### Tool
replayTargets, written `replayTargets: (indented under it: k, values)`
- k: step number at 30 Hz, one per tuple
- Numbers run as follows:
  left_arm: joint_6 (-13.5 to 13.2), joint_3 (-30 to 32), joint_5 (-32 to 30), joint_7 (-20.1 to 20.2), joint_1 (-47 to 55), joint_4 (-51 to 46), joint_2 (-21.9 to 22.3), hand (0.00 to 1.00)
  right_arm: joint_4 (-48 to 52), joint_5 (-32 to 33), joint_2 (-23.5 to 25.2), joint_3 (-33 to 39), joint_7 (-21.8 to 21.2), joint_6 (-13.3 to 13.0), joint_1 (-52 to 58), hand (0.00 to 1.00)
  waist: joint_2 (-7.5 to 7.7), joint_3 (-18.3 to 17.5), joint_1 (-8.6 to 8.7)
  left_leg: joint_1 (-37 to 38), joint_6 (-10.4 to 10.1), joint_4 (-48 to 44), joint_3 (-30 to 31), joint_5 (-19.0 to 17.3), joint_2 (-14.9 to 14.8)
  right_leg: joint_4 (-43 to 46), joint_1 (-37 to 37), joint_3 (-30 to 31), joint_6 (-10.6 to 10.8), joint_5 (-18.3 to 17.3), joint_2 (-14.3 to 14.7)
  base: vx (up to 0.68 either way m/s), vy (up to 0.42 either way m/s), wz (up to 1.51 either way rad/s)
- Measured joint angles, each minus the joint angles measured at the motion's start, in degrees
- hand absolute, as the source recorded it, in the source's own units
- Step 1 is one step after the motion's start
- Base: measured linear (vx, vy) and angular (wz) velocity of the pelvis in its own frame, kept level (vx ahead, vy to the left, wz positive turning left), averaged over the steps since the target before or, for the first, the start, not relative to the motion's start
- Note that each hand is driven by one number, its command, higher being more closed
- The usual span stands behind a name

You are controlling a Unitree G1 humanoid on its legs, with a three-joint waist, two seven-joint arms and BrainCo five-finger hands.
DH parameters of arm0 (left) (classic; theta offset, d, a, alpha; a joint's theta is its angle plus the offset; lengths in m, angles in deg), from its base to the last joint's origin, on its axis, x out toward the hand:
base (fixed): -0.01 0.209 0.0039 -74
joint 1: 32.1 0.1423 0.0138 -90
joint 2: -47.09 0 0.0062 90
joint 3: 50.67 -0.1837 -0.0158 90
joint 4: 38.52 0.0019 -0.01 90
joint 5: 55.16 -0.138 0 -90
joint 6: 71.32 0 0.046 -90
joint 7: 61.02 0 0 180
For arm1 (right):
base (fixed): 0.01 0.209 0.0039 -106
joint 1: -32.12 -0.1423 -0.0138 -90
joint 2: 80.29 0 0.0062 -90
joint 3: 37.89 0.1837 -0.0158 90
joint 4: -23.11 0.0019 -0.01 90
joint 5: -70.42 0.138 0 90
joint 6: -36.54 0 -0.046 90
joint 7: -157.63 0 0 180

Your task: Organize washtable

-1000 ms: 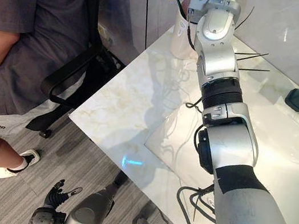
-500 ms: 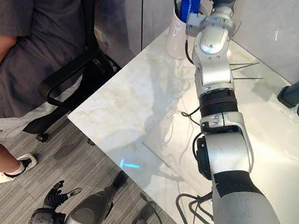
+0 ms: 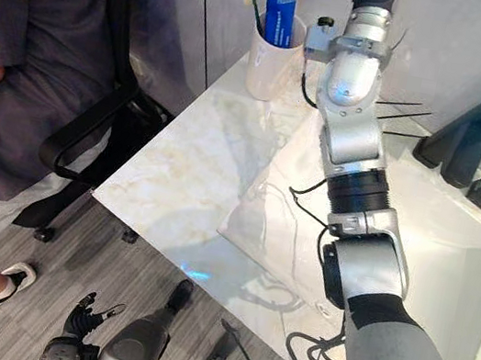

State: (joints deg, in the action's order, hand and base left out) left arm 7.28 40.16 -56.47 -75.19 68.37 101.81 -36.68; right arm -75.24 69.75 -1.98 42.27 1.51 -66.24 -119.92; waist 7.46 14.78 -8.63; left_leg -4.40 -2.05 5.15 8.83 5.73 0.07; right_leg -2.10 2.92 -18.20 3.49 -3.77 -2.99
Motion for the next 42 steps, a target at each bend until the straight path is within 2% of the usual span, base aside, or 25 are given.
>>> replayTargets:
  k: [2,4,6,8,9,11,12,13,15,16,19,21,22,23,25,26,29,30,31,32,33,35,37,39,42]
  values:
    - [0.0,1.3,-0.5,0.4,0.8,0.3,-0.1,0.00,6.8,-0.7,-4.0,0.2,-1.0,-1.7,4.1,0.00,0.95,-1.2,1.55,0.5,0.0,0.1,-1.0,0.0,-0.1,0.0,0.0,1.0,0.0,0.0,0.0,-0.01,0.018,-0.24]
    - [0.0,2.1,-1.3,0.4,1.0,1.4,-0.1,0.00,13.3,-2.3,-8.2,2.4,-1.7,-3.4,9.3,0.00,1.15,-2.5,3.08,0.8,0.1,0.2,-1.5,-0.1,0.0,0.1,0.0,1.3,0.0,0.0,-0.2,-0.01,0.017,-0.16]
    - [0.0,2.6,-1.7,0.4,1.3,2.1,0.0,0.00,19.9,-4.0,-10.9,10.5,-1.5,-5.9,17.1,0.00,1.11,-4.0,4.34,1.9,0.3,0.2,-2.5,-0.2,-0.1,0.1,0.4,2.4,-0.1,0.1,-0.2,-0.02,0.015,-0.19]
    - [0.0,3.6,-1.7,0.5,2.0,2.2,0.3,0.00,22.6,-5.0,-11.6,18.5,-1.2,-7.1,21.9,0.00,0.93,-4.9,5.55,3.0,0.4,0.2,-3.4,-0.4,-0.1,0.1,1.1,3.2,-0.1,0.1,-0.2,-0.03,0.008,-0.24]
    - [0.0,3.9,-1.7,0.6,2.2,2.2,0.5,0.00,23.3,-5.5,-11.7,21.6,-0.9,-7.2,23.7,0.00,0.90,-5.4,6.13,3.2,0.5,0.2,-3.7,-0.4,-0.2,0.1,1.1,3.5,-0.1,0.1,-0.2,-0.04,0.008,-0.26]
    - [0.0,4.6,-1.7,1.0,2.5,2.9,1.2,0.00,24.5,-6.5,-12.1,34.1,1.1,-8.1,30.4,0.00,-0.07,-7.4,7.37,3.8,0.6,0.2,-4.8,-0.6,-0.2,0.0,1.2,4.5,-0.3,0.3,-0.3,-0.04,0.012,-0.24]
    - [-0.1,4.8,-1.7,1.3,2.5,3.2,1.3,0.00,24.5,-6.6,-12.1,37.2,1.8,-8.3,32.0,0.00,-0.41,-7.7,7.88,3.9,0.6,0.3,-4.8,-0.6,-0.2,0.0,1.2,4.6,-0.2,0.3,-0.3,-0.06,0.014,-0.25]
    - [-0.1,5.9,-1.6,1.7,2.5,3.7,2.1,0.00,24.3,-6.5,-12.0,46.1,3.8,-8.4,36.9,0.00,-1.20,-8.4,8.49,4.5,0.7,0.3,-5.4,-0.7,-0.3,0.0,1.5,5.4,0.1,0.1,-0.3,-0.05,0.009,-0.20]
    - [-0.1,6.8,-1.6,1.8,2.9,3.8,2.6,0.00,23.2,-6.1,-11.2,52.3,5.0,-8.8,40.1,0.00,-1.62,-9.2,9.30,4.7,0.7,0.4,-5.9,-0.7,-0.3,-0.1,1.5,5.6,0.1,0.1,-0.3,-0.05,0.003,-0.16]
    - [-0.1,8.3,-1.6,2.0,3.8,3.8,3.0,0.00,20.6,-3.2,-8.6,60.2,6.7,-9.6,45.2,0.00,-1.95,-10.3,10.43,4.7,0.7,0.7,-5.8,-0.8,-0.4,-0.1,1.5,5.5,0.0,-0.1,-0.3,-0.03,-0.007,-0.06]
    - [0.0,9.2,-1.5,2.9,4.6,3.9,3.4,0.00,16.6,0.5,-3.7,67.6,8.8,-9.7,51.5,0.00,-2.10,-11.5,11.25,4.7,0.5,0.7,-5.8,-0.9,-0.4,-0.2,1.4,5.5,-0.2,-0.1,-0.3,-0.01,-0.009,-0.05]
    - [0.0,10.7,-1.6,3.0,4.6,3.9,4.0,0.00,12.3,2.4,2.6,72.7,11.1,-9.3,58.2,0.00,-2.54,-12.6,11.60,4.7,0.6,0.7,-5.8,-0.9,-0.4,-0.2,1.4,5.5,0.1,0.0,-0.4,0.00,-0.007,-0.02]
    - [0.0,11.2,-1.6,3.1,4.6,3.9,4.0,0.00,11.1,2.4,4.1,73.1,11.6,-9.2,59.7,0.00,-2.40,-12.8,11.66,4.7,0.6,0.7,-5.8,-1.0,-0.4,-0.2,1.4,5.5,0.0,0.0,-0.4,0.00,0.000,0.00]
    - [0.4,12.2,-1.6,3.1,4.7,3.8,5.1,0.00,8.5,2.8,8.9,73.1,13.6,-8.0,63.8,0.00,-2.94,-13.7,11.69,4.7,0.4,0.7,-6.1,-1.4,-0.4,-0.2,1.3,5.3,-0.2,-0.3,-0.4,0.00,0.000,0.00]
    - [0.5,13.0,-1.6,3.1,4.7,3.6,5.8,0.00,7.0,3.3,12.2,72.9,14.3,-7.2,66.3,0.00,-3.20,-14.1,11.62,4.7,0.5,0.5,-6.4,-1.6,-0.5,-0.1,1.4,4.8,-0.1,-0.3,-0.6,0.03,-0.009,-0.06]
    - [1.1,14.9,-0.8,2.9,4.8,1.9,8.0,0.00,0.3,14.9,28.8,71.6,15.9,-4.4,71.6,0.00,-3.92,-14.5,10.40,6.5,0.7,0.3,-7.7,-2.4,-0.8,2.2,1.9,2.3,0.5,-1.6,-1.5,0.06,-0.020,-0.22]
    - [1.2,14.9,-0.4,2.9,4.4,1.9,8.6,0.00,0.0,18.2,29.8,69.3,15.9,-4.4,72.8,0.00,-4.46,-14.6,9.86,7.1,0.8,0.3,-9.3,-3.9,-0.9,4.0,1.7,0.8,0.8,-2.9,-2.4,0.06,-0.004,-0.23]
    - [1.0,15.1,0.3,2.9,3.4,1.6,8.4,0.00,-11.8,19.2,31.1,62.0,12.8,-5.9,77.0,0.00,-3.71,-14.4,8.94,8.4,0.9,0.3,-10.4,-4.0,-1.2,5.5,2.0,0.6,0.8,-3.1,-2.7,0.14,-0.005,-0.21]
    - [1.1,15.1,1.6,2.8,3.4,1.9,8.3,0.00,-21.1,21.3,31.4,58.8,7.2,-2.1,76.5,0.00,-4.54,-14.2,8.81,9.0,0.8,0.3,-11.1,-4.2,-1.3,6.0,2.4,0.7,0.9,-3.2,-2.8,0.13,-0.012,-0.19]
    - [1.2,15.1,1.8,2.8,3.2,2.1,8.5,0.00,-23.8,21.8,31.4,58.0,5.9,-1.1,76.2,0.00,-4.29,-14.0,8.70,9.1,0.8,0.3,-11.3,-4.4,-1.2,6.0,2.9,0.9,1.0,-3.3,-2.9,0.10,-0.003,-0.18]
    - [1.2,14.9,1.8,2.8,2.8,2.6,9.2,0.00,-29.8,23.2,31.5,55.9,2.3,1.2,75.7,0.00,-4.84,-14.1,8.52,9.2,0.9,0.3,-11.6,-4.7,-0.9,6.0,3.0,1.0,1.1,-3.3,-3.2,0.05,0.027,-0.09]
    - [1.2,14.4,1.8,2.9,1.6,2.8,11.4,0.00,-33.5,23.3,31.5,54.8,-0.3,2.2,75.4,0.00,-6.54,-13.4,7.88,9.3,1.1,0.4,-12.1,-5.2,-0.4,6.0,2.9,1.3,1.4,-3.4,-3.8,0.05,0.055,-0.06]
    - [1.2,14.4,1.9,2.9,0.7,3.4,12.5,0.00,-36.6,23.3,31.5,54.4,-1.8,2.4,75.3,0.00,-7.15,-12.9,7.79,9.4,1.0,0.4,-12.0,-5.4,-0.1,6.0,3.1,1.2,1.7,-3.6,-4.0,0.04,0.040,0.02]
    - [1.2,13.6,2.0,3.1,0.6,3.6,12.1,0.00,-39.8,22.1,31.6,53.5,-5.6,4.3,75.1,0.00,-6.71,-12.4,7.86,10.0,1.0,0.4,-11.8,-5.4,-0.1,5.9,3.9,1.1,2.0,-3.8,-4.0,0.06,0.004,0.04]
    - [1.2,11.6,1.6,4.7,-0.3,4.2,10.6,0.00,-43.8,16.8,31.7,49.0,-11.2,6.7,74.5,0.00,-5.92,-11.5,7.74,10.3,0.8,0.7,-11.5,-5.6,0.0,5.7,4.3,1.0,2.0,-3.9,-4.0,0.02,-0.008,0.02]
